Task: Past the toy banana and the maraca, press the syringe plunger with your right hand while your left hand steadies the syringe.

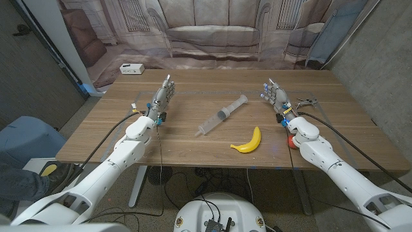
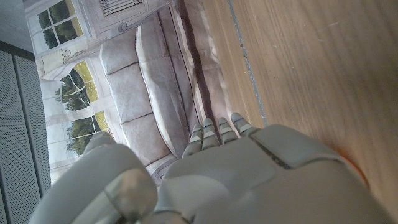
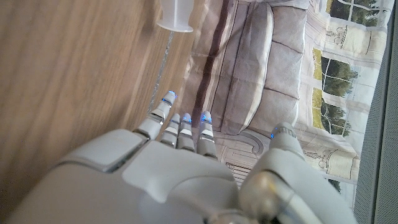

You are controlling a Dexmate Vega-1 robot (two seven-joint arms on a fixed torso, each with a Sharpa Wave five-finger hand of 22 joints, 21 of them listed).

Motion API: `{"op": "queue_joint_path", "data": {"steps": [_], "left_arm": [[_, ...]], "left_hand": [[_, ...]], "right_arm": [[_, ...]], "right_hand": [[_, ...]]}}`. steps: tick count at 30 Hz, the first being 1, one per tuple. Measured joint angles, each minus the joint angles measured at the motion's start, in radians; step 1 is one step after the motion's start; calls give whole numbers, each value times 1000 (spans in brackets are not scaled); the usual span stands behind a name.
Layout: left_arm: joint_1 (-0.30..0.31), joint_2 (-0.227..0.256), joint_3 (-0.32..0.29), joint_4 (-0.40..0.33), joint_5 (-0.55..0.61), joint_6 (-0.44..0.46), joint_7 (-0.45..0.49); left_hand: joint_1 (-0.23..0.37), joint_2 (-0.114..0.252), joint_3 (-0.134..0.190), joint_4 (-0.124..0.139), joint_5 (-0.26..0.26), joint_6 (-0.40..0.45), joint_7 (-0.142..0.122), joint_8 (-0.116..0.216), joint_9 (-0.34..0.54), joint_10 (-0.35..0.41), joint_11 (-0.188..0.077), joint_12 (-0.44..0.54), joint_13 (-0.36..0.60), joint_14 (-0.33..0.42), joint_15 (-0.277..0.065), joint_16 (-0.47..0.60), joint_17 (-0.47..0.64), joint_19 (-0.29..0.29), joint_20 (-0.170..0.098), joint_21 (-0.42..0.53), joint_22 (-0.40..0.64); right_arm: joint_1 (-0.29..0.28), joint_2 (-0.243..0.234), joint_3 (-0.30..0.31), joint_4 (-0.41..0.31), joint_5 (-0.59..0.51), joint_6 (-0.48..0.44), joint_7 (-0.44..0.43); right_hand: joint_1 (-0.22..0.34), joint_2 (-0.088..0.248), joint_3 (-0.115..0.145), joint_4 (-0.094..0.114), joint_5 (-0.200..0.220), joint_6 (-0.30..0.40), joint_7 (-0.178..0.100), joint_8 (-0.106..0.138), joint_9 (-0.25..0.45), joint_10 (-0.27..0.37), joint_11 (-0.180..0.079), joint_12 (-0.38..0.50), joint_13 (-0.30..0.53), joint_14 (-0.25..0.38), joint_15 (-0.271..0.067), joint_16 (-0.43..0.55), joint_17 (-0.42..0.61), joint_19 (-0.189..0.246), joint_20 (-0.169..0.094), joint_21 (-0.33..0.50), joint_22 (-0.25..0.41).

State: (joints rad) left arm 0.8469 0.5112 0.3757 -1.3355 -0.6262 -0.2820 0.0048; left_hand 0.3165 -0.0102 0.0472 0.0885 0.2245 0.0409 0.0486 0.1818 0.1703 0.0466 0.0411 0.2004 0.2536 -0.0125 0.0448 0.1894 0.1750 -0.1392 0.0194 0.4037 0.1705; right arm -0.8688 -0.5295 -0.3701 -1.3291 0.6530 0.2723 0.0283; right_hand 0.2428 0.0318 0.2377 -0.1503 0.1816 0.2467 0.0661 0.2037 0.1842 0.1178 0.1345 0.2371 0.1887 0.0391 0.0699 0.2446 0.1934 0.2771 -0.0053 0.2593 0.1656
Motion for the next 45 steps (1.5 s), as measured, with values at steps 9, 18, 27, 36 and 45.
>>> {"op": "queue_joint_path", "data": {"steps": [9,18,27,36,45], "left_arm": [[24,8,2,-47,27,3,47],[59,36,-3,-123,73,14,109],[86,76,-5,-181,137,14,144],[107,112,-3,-221,198,3,150],[143,158,0,-293,261,26,172]], "left_hand": [[12,1,5,-4,0,12,12,0,5,23,2,11,-12,16,9,7,0,11,11,0,0],[83,12,24,-48,-12,38,26,15,5,68,7,22,-31,76,18,18,0,75,29,-4,0],[122,25,42,-73,-21,56,37,16,5,92,16,30,-35,104,17,18,0,92,24,-13,0],[146,33,51,-85,-25,63,44,16,9,106,23,30,-40,120,23,18,0,118,29,-13,0],[171,31,60,-102,-32,70,51,16,9,115,28,34,-40,140,28,18,0,140,36,-13,4]], "right_arm": [[-33,-18,1,-37,2,-12,-10],[-54,-29,11,-56,8,-9,-11],[-61,-29,18,-49,13,39,19],[-62,-26,25,-41,0,95,39],[-79,-37,32,-62,-6,125,49]], "right_hand": [[0,0,0,0,0,0,0,0,0,0,0,0,5,0,0,0,0,0,0,0,0],[0,0,0,0,0,0,0,0,0,4,4,0,5,0,0,0,5,0,0,0,0],[0,0,-3,3,0,5,5,0,0,16,5,0,4,9,-10,0,5,22,-11,0,0],[-13,-12,-10,10,0,2,9,-4,0,34,1,4,3,24,-13,0,9,34,-13,-4,0],[-15,-15,-14,14,0,-24,34,-16,0,26,1,-2,5,23,-13,0,9,41,-20,-9,0]]}}
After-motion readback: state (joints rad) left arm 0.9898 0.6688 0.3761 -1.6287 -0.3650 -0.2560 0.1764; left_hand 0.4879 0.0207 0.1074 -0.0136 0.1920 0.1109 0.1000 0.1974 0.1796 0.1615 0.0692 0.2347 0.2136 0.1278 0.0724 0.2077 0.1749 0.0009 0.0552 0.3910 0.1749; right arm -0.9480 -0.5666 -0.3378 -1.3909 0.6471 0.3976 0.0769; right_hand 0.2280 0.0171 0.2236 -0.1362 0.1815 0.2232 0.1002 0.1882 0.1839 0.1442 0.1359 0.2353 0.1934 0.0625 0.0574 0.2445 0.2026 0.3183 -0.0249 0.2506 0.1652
